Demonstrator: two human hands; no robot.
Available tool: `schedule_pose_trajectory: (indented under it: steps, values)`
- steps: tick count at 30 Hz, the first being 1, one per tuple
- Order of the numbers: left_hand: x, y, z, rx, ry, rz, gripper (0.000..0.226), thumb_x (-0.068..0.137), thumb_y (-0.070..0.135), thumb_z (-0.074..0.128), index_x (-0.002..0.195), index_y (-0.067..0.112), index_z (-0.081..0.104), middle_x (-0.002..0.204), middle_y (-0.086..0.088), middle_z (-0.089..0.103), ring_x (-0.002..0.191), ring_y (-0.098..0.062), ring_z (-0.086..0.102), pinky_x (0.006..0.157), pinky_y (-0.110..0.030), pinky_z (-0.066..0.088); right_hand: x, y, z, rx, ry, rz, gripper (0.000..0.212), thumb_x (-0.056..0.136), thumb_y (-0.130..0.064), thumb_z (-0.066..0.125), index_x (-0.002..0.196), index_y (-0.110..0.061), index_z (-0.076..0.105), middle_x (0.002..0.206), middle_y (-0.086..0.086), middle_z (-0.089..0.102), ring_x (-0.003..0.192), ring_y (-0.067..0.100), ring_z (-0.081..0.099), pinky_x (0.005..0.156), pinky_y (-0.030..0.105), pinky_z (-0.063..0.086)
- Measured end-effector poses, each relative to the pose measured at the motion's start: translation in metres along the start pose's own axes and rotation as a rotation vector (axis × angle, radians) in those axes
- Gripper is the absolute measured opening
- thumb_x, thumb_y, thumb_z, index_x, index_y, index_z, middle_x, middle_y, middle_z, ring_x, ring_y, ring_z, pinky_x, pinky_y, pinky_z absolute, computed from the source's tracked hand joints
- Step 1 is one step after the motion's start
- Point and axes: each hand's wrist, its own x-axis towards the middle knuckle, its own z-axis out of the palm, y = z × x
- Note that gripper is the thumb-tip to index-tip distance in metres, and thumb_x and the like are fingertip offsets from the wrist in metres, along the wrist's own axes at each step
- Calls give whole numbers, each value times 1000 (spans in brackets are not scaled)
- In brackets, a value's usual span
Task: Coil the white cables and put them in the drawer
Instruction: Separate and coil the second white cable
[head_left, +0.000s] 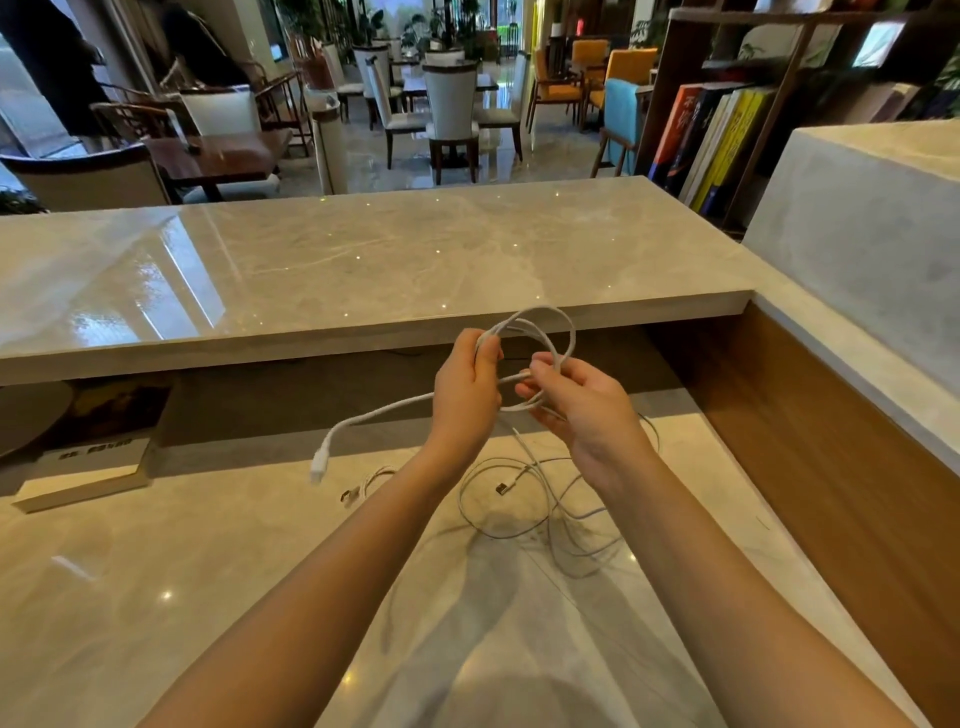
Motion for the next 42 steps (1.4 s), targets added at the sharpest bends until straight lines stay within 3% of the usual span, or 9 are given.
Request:
schedule_pose_trajectory:
  steps: [3, 10, 14, 18, 24, 27, 31, 35, 42]
  values:
    - [4, 1, 1, -60, -70, -156, 22, 99, 26, 39, 87, 13, 53, 64, 1, 45, 51, -9, 41, 48, -23, 39, 4, 7, 2, 93, 77, 29, 15, 93, -11, 54, 103, -11, 65, 87, 5, 66, 80, 14, 63, 84, 31, 51]
    - [19, 2, -25, -580, -374, -664, 20, 99, 17, 41, 86, 7, 52, 60, 2, 37, 42, -5, 36, 40, -15, 37, 2, 6, -8, 459, -104, 276, 21, 88, -3, 43, 89, -3, 64, 58, 4, 51, 59, 15, 50, 75, 33, 40]
    - [13, 2, -26, -526, -413, -608, 20, 99, 18, 41, 88, 7, 53, 62, 1, 39, 46, -6, 37, 43, -17, 39, 5, 8, -9, 446, -217, 284, 13, 77, -8, 52, 74, -6, 64, 50, 3, 39, 49, 13, 40, 65, 30, 35]
    - [9, 3, -19, -291, -255, -322, 24, 99, 20, 39, 85, 8, 54, 60, 0, 39, 48, -8, 36, 44, -19, 37, 10, 5, -8, 44, -212, 188, 9, 86, -5, 57, 85, -11, 64, 52, -1, 50, 55, 11, 49, 67, 29, 40]
    - [8, -3, -11, 12, 6, 22, 23, 99, 26, 40, 82, 20, 53, 60, 3, 46, 51, -9, 43, 49, -25, 39, 12, 9, 5, -674, 45, -143, 23, 94, -16, 48, 116, -19, 54, 100, 3, 52, 74, 14, 53, 67, 32, 50]
    - [10, -10, -13, 147, 39, 137, 22, 98, 25, 41, 80, 22, 53, 64, 3, 49, 57, -14, 47, 54, -31, 42, 13, 15, 6, -764, 30, -103, 16, 93, -21, 51, 107, -12, 53, 84, 5, 62, 65, 12, 60, 64, 30, 54]
    - [15, -17, -22, 344, -15, 291, 20, 98, 20, 43, 85, 12, 56, 69, 4, 50, 61, -8, 46, 58, -17, 38, 15, 12, 1, -1007, -128, -161, 14, 96, -19, 44, 100, -11, 55, 72, -2, 58, 63, 9, 54, 57, 22, 44]
    - [27, -20, -41, 461, -150, 243, 18, 98, 23, 42, 88, 15, 54, 69, 8, 51, 60, -6, 48, 57, -18, 39, 10, -12, -15, -1314, -452, -164, 17, 97, -18, 42, 97, -9, 57, 72, -3, 54, 64, 13, 50, 59, 26, 39]
    - [40, -21, -51, -76, -200, -177, 24, 99, 20, 39, 85, 10, 55, 57, 1, 38, 44, -7, 32, 44, -20, 32, 6, -32, -27, -1420, -337, -311, 23, 100, -21, 37, 100, -20, 60, 86, -3, 59, 75, 12, 54, 69, 28, 44]
